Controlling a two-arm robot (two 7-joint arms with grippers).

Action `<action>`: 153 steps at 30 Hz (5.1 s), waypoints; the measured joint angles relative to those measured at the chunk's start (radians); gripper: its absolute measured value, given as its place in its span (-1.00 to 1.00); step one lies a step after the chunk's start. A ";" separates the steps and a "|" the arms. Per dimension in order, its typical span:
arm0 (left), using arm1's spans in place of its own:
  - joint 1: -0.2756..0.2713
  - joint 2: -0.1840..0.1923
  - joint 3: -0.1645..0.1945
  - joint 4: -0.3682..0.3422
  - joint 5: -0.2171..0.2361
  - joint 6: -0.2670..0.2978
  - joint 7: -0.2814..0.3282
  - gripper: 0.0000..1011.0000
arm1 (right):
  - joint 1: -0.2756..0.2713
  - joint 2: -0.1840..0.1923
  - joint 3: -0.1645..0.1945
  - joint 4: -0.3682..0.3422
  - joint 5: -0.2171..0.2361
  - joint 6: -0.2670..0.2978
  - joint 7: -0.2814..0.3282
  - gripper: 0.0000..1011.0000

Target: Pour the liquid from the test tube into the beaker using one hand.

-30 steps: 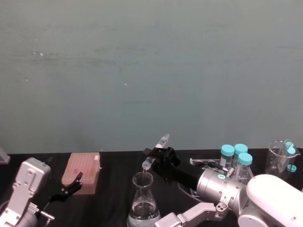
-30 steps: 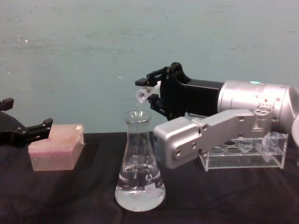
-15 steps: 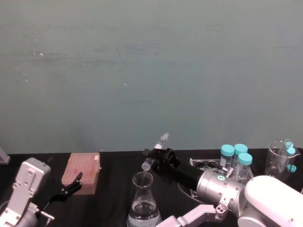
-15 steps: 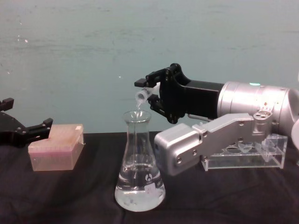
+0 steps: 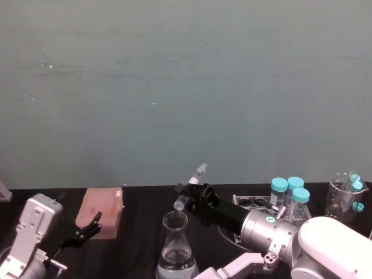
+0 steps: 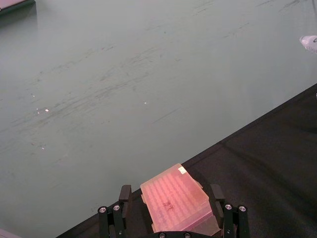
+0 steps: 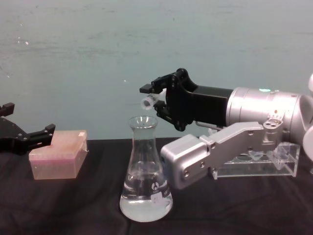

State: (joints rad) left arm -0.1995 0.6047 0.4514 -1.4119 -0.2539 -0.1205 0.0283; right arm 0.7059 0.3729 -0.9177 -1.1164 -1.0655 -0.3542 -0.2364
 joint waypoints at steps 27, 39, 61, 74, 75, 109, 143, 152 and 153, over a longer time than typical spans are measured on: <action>0.000 0.000 0.000 0.000 0.000 0.000 0.000 0.98 | -0.159 -0.052 0.330 -0.198 0.673 0.120 0.413 -0.57; 0.000 0.000 0.000 0.000 0.000 0.000 0.000 0.98 | -0.266 -0.097 0.528 -0.286 0.971 0.331 0.552 -0.57; 0.000 0.000 0.000 0.000 0.000 0.000 0.000 0.98 | -0.305 -0.100 0.610 -0.199 1.215 0.385 0.623 -0.57; 0.000 0.000 0.000 0.000 0.000 0.000 0.000 0.98 | -0.266 -0.093 0.595 -0.122 1.228 0.347 0.629 -0.57; 0.000 0.000 0.000 0.000 0.000 0.000 0.000 0.98 | -0.261 -0.094 0.593 -0.112 1.229 0.345 0.632 -0.57; 0.000 0.000 0.000 0.000 0.000 0.000 0.000 0.98 | -0.174 -0.125 0.548 0.081 1.237 0.296 0.669 -0.58; 0.000 0.000 0.000 0.000 0.000 0.000 0.000 0.98 | -0.147 -0.143 0.539 0.153 1.225 0.296 0.675 -0.57; 0.000 0.000 0.000 0.000 0.000 0.000 0.000 0.98 | -0.147 -0.142 0.539 0.151 1.225 0.297 0.675 -0.56; 0.000 0.000 0.000 0.000 0.000 0.000 0.000 0.98 | -0.147 -0.141 0.540 0.151 1.225 0.297 0.675 -0.52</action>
State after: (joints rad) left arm -0.1995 0.6047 0.4514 -1.4120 -0.2539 -0.1206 0.0283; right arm 0.5587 0.2314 -0.3782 -0.9652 0.1595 -0.0572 0.4386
